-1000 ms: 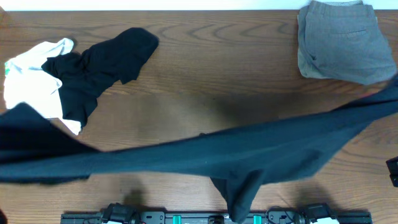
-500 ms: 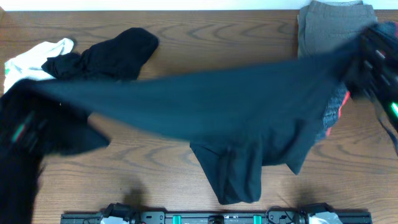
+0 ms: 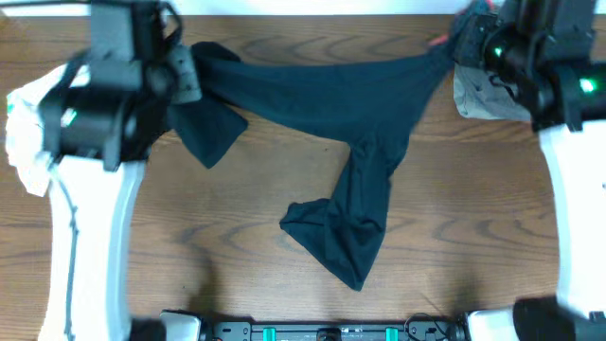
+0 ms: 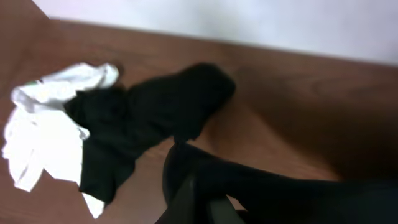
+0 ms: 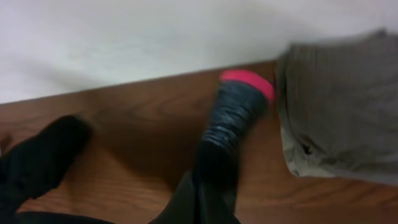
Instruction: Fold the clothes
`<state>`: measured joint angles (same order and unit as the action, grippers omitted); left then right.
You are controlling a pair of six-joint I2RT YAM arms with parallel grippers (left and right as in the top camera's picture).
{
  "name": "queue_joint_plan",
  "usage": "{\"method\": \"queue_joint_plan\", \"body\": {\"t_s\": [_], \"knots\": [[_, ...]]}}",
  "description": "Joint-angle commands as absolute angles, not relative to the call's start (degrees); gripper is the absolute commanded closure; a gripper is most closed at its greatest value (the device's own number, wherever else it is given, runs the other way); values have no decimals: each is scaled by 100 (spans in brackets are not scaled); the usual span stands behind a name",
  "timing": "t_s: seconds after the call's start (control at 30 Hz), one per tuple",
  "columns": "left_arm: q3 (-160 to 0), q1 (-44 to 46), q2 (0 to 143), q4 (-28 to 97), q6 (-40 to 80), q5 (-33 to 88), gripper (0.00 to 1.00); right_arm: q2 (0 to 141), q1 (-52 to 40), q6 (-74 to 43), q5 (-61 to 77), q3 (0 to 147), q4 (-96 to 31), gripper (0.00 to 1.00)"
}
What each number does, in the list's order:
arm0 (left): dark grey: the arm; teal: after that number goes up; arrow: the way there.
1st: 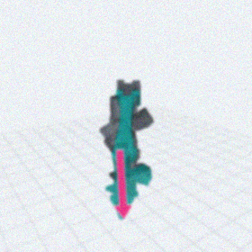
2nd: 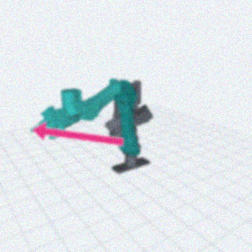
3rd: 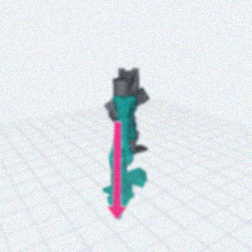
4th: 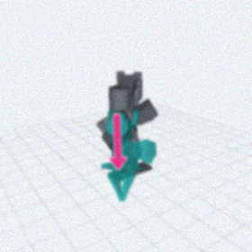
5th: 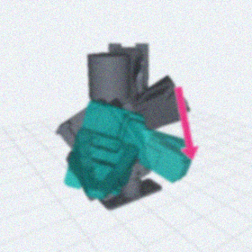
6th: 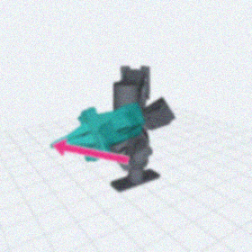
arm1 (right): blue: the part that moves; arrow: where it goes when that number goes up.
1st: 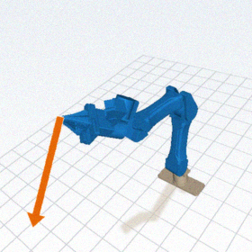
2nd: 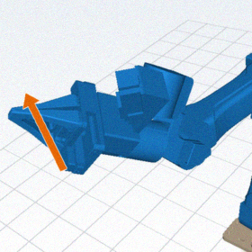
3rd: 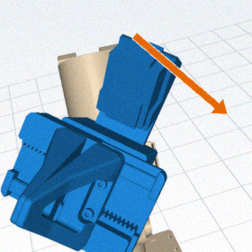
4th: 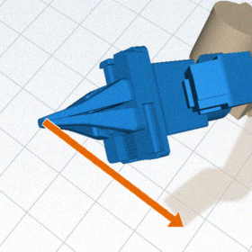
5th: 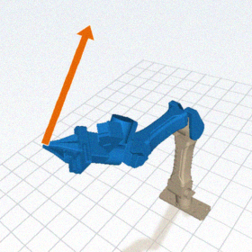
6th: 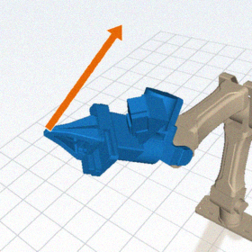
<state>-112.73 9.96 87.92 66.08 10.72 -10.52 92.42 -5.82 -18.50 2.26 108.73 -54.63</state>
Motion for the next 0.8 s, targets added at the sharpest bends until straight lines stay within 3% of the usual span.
{"method": "queue_joint_plan", "body": {"t_s": [0.0, 0.37, 0.77], "knots": [[-11281, 961, 9362, 6635, 1267, -1140, 94, 9719, -397, -1970, 414, 10906, -5365, 99], [-11281, 928, 11100, 6160, 1614, -1131, 94, 11441, -370, -1662, 596, 10906, -4163, 99], [-11253, 910, 11922, 5953, 1970, -1120, 94, 13257, -766, -1559, 915, 10906, -1031, 97]]}}
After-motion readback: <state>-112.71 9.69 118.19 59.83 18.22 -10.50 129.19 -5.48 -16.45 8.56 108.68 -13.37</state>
